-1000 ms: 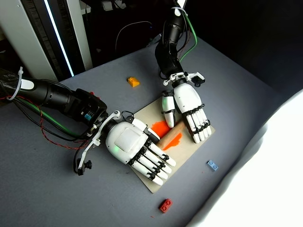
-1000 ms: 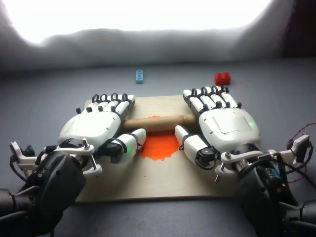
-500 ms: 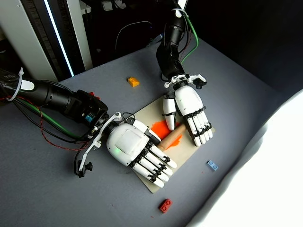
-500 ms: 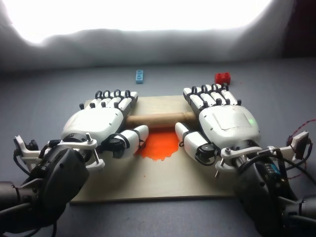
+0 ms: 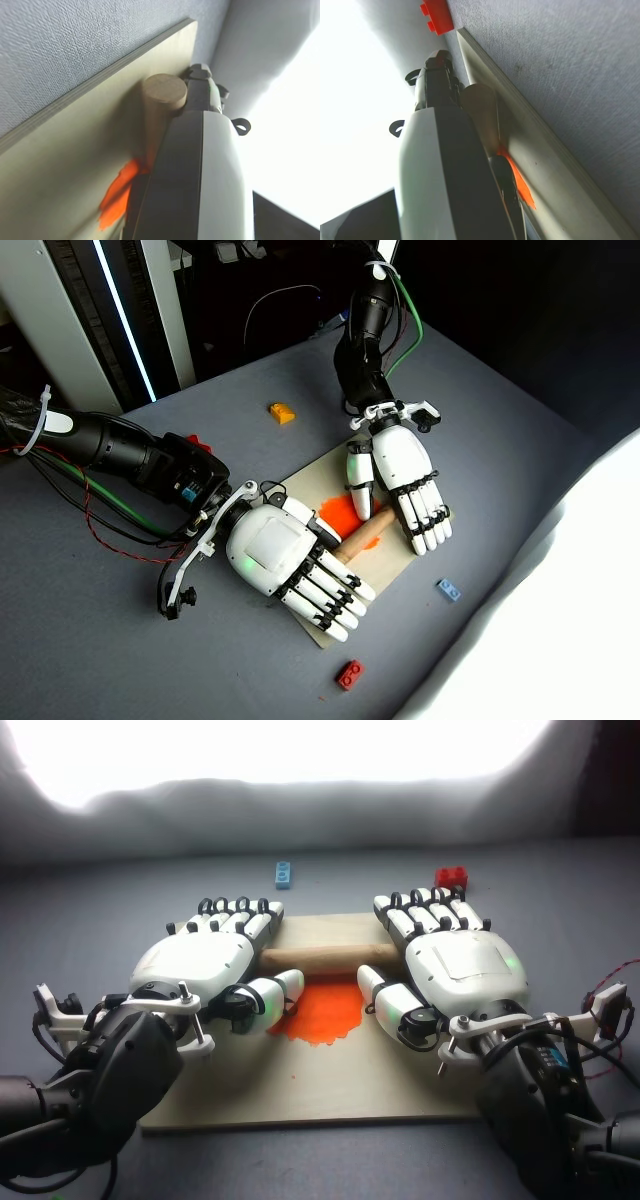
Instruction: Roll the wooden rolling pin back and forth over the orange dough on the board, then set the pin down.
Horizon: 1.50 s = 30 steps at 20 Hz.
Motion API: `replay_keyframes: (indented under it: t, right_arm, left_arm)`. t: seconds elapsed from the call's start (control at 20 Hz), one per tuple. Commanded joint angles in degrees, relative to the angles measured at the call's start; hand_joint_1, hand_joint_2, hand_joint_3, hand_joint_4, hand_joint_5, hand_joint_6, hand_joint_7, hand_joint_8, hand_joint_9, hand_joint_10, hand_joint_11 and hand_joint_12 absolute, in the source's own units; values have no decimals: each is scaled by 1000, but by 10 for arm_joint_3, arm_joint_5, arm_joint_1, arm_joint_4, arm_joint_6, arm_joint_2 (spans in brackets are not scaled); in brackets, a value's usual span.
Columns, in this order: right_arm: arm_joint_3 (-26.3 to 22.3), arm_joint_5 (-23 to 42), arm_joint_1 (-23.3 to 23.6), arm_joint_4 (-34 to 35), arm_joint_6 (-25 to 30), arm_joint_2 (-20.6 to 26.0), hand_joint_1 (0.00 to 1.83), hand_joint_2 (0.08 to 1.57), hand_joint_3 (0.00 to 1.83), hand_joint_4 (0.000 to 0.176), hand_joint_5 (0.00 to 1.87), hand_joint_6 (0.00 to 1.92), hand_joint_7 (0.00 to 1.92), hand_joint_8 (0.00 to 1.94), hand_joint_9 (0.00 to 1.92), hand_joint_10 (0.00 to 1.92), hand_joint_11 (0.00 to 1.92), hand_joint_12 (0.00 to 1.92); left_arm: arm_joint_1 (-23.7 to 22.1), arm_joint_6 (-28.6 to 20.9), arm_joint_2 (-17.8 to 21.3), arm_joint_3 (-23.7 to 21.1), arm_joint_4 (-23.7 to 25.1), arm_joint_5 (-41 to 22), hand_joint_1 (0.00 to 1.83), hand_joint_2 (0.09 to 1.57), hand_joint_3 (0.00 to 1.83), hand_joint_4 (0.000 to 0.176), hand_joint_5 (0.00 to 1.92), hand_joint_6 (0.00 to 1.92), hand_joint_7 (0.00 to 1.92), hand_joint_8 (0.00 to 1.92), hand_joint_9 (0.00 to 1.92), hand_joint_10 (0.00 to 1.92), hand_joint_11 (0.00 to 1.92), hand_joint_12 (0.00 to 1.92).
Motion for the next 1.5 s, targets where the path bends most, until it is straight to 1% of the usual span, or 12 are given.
replay_keyframes:
  t: [0.0,0.05,0.2,0.4,0.55,0.7,1.2,1.35,1.45]
  right_arm:
    - [2,46,7,-32,5,2,0,1571,5,0,160,1,155,0,110,0,0,204]
    - [3,45,7,-32,6,2,0,1570,4,0,172,5,169,4,126,5,0,250]
    - [3,43,7,-32,7,2,0,1569,3,0,168,2,170,2,130,5,0,278]
    - [3,41,7,-32,10,2,0,1567,1,0,165,1,157,2,114,2,0,205]
    - [3,40,7,-32,11,2,0,1567,0,0,177,3,174,3,131,5,0,268]
    - [3,39,8,-32,11,2,0,1569,1,0,170,1,161,1,113,4,0,191]
    - [3,40,8,-32,11,2,0,1571,12,0,181,5,171,4,130,6,0,253]
    - [3,40,7,-32,12,3,0,1571,13,0,170,0,160,0,117,2,0,215]
    - [3,40,6,-32,12,3,0,1571,20,0,176,2,168,2,122,4,0,232]
  left_arm:
    - [-4,0,-1,7,9,-40,0,1549,5,0,0,0,0,0,0,0,0,0]
    - [-5,0,-2,10,9,-40,0,1551,5,0,0,0,0,0,0,0,0,0]
    - [-8,0,-5,15,9,-36,0,1553,6,0,0,0,0,0,0,0,0,0]
    - [-12,3,-10,23,9,-29,0,1546,2,0,0,0,0,0,0,0,0,0]
    - [-15,3,-15,28,9,-25,0,1542,0,0,0,0,0,0,0,0,0,0]
    - [-18,3,-19,34,9,-21,0,1538,0,0,0,0,5,2,0,0,0,0]
    - [-24,7,-26,47,9,-11,0,1545,2,0,0,0,0,0,0,0,0,0]
    - [-26,11,-27,46,9,-8,0,1545,2,0,0,0,0,0,0,0,0,0]
    - [-26,12,-27,44,9,-8,0,1545,2,0,0,0,0,0,0,0,0,0]
